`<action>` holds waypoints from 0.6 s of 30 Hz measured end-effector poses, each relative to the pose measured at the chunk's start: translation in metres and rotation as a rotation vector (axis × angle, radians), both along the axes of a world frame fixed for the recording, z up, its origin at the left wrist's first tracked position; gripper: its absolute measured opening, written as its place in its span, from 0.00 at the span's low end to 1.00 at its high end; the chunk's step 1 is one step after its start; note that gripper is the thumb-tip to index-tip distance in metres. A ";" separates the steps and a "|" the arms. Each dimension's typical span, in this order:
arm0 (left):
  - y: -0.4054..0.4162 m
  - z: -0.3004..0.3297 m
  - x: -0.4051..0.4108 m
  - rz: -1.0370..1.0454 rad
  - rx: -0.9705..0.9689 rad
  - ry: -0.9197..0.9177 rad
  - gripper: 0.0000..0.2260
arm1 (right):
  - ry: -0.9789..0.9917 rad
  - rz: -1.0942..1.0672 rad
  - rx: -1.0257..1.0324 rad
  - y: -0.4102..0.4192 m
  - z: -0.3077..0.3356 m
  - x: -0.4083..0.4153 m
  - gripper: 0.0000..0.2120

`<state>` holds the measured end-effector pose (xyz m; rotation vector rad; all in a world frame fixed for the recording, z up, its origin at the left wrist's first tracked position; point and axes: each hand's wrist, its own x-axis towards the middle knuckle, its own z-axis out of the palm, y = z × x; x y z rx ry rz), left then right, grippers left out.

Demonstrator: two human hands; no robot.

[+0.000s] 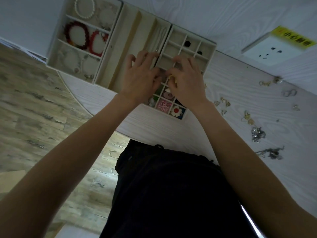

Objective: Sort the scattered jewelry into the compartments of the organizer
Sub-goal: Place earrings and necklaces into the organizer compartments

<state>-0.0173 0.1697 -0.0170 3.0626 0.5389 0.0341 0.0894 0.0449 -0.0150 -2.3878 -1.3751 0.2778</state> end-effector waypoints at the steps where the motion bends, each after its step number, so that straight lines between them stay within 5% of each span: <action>1: 0.002 0.002 0.004 0.002 0.024 0.032 0.14 | 0.009 -0.012 0.005 -0.001 0.001 0.000 0.13; 8: 0.016 0.028 0.050 -0.064 -0.101 0.472 0.15 | -0.007 -0.021 -0.019 -0.002 0.000 -0.002 0.15; 18: 0.008 0.035 0.044 -0.116 -0.024 0.422 0.15 | -0.089 0.020 -0.031 -0.002 -0.001 0.000 0.14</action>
